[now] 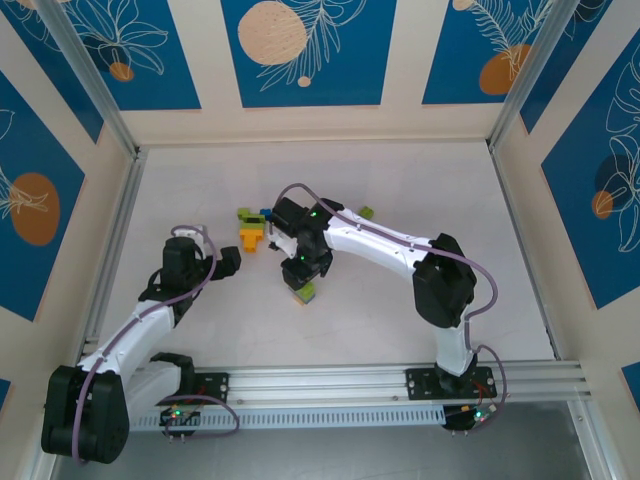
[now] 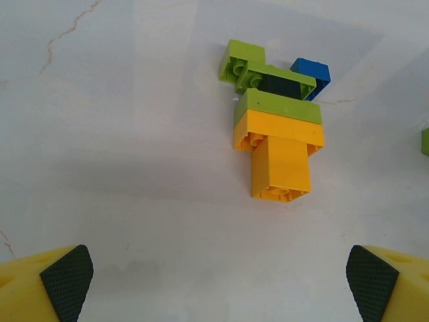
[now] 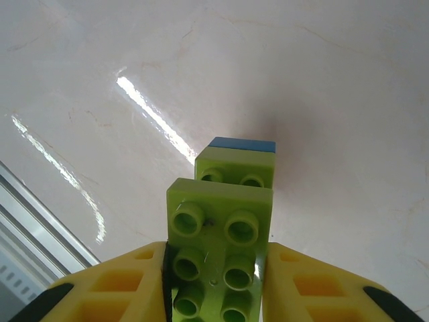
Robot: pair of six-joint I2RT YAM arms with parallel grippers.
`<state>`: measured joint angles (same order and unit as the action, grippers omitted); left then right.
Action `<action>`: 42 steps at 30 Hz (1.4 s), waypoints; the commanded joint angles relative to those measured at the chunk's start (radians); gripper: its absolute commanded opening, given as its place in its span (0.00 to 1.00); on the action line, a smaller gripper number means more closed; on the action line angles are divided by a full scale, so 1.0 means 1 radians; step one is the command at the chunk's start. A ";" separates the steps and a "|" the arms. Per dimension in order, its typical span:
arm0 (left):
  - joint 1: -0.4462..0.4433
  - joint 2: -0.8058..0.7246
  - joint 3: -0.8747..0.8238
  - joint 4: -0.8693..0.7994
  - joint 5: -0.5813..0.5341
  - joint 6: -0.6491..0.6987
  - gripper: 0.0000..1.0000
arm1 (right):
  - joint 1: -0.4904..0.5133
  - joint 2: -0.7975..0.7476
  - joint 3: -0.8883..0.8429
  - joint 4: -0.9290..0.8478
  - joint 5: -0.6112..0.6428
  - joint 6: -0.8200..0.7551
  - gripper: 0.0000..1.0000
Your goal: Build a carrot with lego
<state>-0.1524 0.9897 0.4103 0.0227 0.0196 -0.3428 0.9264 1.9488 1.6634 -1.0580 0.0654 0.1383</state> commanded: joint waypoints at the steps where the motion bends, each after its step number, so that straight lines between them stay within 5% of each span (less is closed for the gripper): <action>1: 0.015 -0.011 0.012 0.023 0.014 -0.009 1.00 | 0.021 0.148 -0.097 -0.038 -0.087 -0.027 0.34; 10: 0.015 -0.010 0.011 0.023 0.012 -0.007 1.00 | 0.016 0.151 -0.105 -0.029 -0.084 -0.076 0.32; 25: 0.014 -0.011 0.015 0.017 0.009 -0.002 1.00 | 0.041 0.051 0.103 -0.250 -0.069 -0.486 0.34; 42: 0.015 -0.002 0.013 0.024 0.010 -0.002 1.00 | 0.100 0.029 0.060 -0.276 -0.040 -0.496 0.40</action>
<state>-0.1524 0.9897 0.4103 0.0223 0.0196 -0.3424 1.0203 1.9965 1.7508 -1.3273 0.0231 -0.3420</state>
